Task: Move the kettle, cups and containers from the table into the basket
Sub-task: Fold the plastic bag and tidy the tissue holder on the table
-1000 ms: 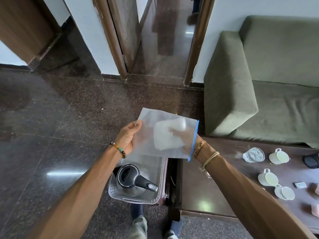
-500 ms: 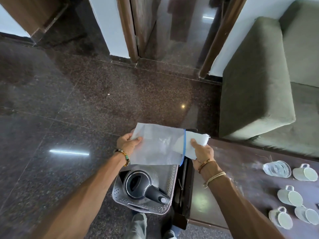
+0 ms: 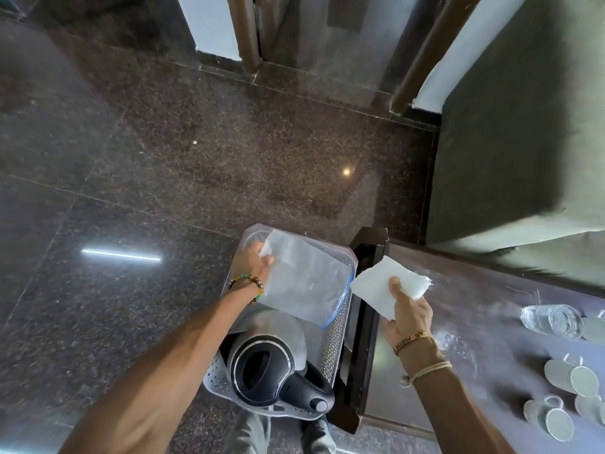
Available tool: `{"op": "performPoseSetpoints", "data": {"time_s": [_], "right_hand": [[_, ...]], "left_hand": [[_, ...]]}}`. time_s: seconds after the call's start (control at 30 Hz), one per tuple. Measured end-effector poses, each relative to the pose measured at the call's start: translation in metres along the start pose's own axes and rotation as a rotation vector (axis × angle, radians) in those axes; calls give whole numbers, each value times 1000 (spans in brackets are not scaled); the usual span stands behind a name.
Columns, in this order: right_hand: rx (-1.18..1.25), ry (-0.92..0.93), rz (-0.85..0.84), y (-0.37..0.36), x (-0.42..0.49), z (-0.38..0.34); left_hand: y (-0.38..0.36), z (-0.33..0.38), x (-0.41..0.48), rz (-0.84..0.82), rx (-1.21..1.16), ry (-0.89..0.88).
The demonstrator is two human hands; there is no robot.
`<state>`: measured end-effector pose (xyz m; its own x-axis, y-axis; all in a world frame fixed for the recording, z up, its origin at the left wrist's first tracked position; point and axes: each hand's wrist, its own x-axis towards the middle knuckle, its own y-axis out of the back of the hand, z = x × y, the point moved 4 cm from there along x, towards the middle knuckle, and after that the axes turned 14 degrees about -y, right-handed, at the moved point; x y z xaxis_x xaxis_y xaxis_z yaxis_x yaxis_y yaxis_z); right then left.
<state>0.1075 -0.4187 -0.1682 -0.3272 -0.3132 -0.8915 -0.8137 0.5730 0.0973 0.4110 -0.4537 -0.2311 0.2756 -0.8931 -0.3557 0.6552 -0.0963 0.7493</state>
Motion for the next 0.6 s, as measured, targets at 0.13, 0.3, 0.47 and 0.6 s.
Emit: {"op": "performPoseSetpoints", "data": {"time_s": [0.13, 0.3, 0.47, 0.6], "right_hand": [[-60, -13, -84, -12, 4, 5], [-34, -26, -199, -31, 1, 13], [39, -50, -261, -32, -22, -1], [66, 50, -332, -31, -66, -31]], "left_hand": [[-11, -10, 4, -59, 110, 25], [-14, -17, 1, -94, 162, 73], [2, 5, -13, -52, 114, -31], [39, 52, -39, 90, 34, -186]]}}
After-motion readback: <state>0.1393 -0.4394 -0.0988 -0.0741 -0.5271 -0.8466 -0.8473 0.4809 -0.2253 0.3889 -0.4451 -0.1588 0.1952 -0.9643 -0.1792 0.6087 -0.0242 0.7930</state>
